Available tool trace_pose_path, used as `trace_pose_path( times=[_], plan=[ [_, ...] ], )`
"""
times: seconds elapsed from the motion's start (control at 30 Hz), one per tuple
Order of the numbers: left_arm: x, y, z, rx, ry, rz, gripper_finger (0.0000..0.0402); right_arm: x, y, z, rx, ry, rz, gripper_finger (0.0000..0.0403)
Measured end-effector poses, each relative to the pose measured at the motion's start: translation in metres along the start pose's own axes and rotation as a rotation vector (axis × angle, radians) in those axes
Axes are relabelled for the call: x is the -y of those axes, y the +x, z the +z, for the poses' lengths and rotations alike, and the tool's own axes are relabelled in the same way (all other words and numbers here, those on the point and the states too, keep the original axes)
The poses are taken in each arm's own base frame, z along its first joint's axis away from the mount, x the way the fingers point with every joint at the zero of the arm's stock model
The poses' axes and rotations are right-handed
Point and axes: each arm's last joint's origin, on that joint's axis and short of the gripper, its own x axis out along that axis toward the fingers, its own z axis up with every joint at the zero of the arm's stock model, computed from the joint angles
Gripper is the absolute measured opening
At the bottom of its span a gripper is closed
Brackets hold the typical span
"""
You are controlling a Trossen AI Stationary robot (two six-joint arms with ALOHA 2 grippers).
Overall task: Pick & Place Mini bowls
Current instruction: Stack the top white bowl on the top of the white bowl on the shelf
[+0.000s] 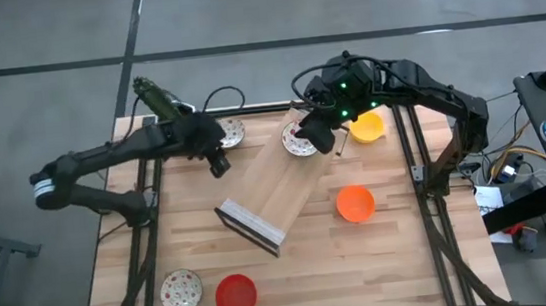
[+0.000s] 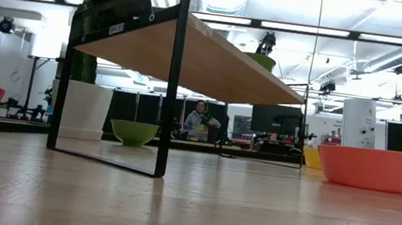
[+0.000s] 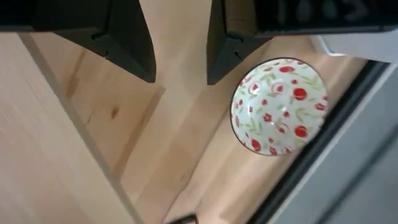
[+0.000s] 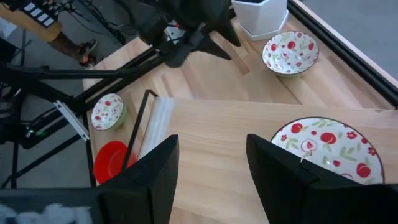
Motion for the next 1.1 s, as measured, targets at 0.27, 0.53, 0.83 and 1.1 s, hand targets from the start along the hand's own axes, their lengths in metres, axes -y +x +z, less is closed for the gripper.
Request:
trace_pose_path(
  times=[0.27,0.53,0.83,1.1],
  plan=[
    [-0.021,0.039,0.02,-0.139,-0.013,-0.015,0.0135,-0.003,0.001,-0.002,0.004,-0.009,-0.011,0.0185],
    [-0.028,0.078,0.029,-0.27,0.062,-0.013,0.0135,-0.003,0.001,-0.002,0.003,-0.001,-0.011,0.0185],
    [-0.029,0.107,0.023,-0.363,0.093,-0.02,0.0135,-0.003,0.001,-0.002,0.003,-0.001,-0.011,0.0185],
    [-0.033,0.119,0.019,-0.405,0.13,0.012,0.0135,-0.003,0.002,-0.002,-0.002,0.0,-0.013,0.0185]
  ],
)
